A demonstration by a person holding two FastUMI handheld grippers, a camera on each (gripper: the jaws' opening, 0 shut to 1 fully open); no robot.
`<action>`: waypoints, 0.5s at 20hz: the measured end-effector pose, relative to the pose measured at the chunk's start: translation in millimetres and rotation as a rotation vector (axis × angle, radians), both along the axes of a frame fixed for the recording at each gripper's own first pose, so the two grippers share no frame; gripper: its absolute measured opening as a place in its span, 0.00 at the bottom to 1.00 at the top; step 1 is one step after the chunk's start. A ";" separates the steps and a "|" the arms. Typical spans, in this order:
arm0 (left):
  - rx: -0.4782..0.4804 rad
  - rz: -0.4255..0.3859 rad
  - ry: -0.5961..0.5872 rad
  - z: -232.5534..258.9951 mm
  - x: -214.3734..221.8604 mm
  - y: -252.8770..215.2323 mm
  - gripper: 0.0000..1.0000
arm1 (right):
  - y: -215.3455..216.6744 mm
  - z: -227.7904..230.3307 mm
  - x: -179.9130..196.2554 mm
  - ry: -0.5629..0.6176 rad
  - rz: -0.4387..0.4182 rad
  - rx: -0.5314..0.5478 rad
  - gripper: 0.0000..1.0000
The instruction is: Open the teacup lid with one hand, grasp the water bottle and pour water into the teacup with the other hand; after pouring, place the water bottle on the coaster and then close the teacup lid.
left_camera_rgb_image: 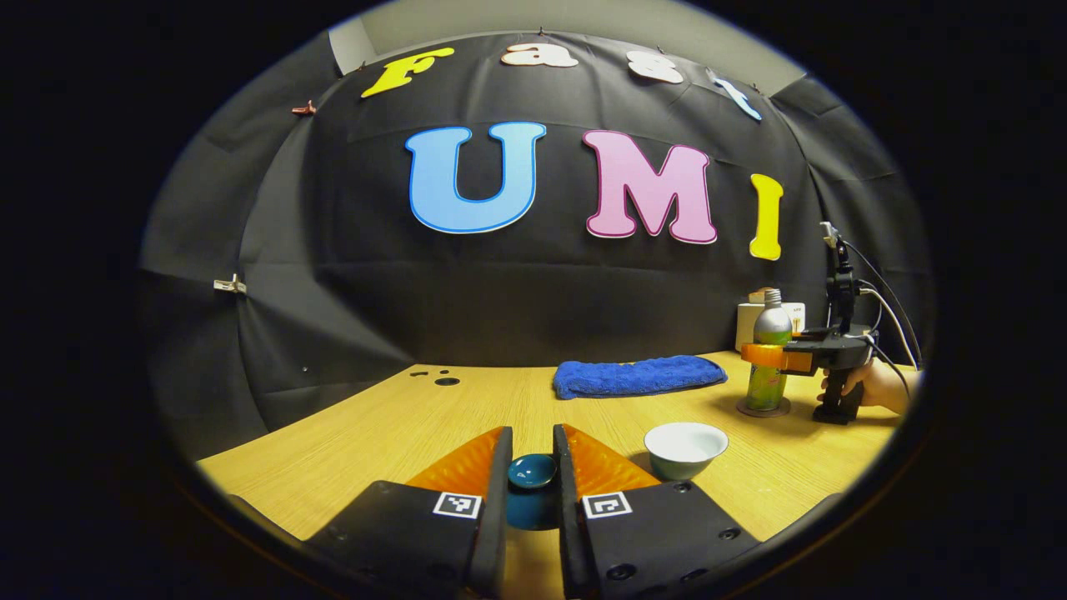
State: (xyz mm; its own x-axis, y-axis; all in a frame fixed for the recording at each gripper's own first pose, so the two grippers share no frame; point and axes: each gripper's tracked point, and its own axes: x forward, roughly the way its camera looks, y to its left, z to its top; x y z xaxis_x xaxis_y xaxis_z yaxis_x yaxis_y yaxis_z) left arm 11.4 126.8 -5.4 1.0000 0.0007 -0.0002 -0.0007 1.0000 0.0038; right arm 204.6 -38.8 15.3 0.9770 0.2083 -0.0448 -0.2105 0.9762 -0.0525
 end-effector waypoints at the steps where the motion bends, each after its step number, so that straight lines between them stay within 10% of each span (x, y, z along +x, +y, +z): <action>1: 0.000 0.000 0.000 0.2 -0.1 0.1 0.30 | -1.3 -0.8 -0.4 0.004 -0.002 0.004 0.82; 4: 0.000 -0.001 0.000 0.0 0.0 0.0 0.30 | -3.5 -6.4 -1.7 0.026 -0.008 0.025 1.00; 10: 0.000 -0.001 0.000 -0.2 -0.2 -0.2 0.30 | -2.6 -9.7 -26.3 0.063 -0.019 -0.016 0.99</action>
State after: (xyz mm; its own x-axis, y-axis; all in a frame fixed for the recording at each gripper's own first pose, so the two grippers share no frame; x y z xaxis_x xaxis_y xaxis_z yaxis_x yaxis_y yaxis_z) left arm 11.2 126.6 -5.6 1.0000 0.0000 -0.0006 0.0000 1.0000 0.0037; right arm 178.2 -41.4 5.7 0.9759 0.1888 -0.1097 -0.1956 0.9791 -0.0549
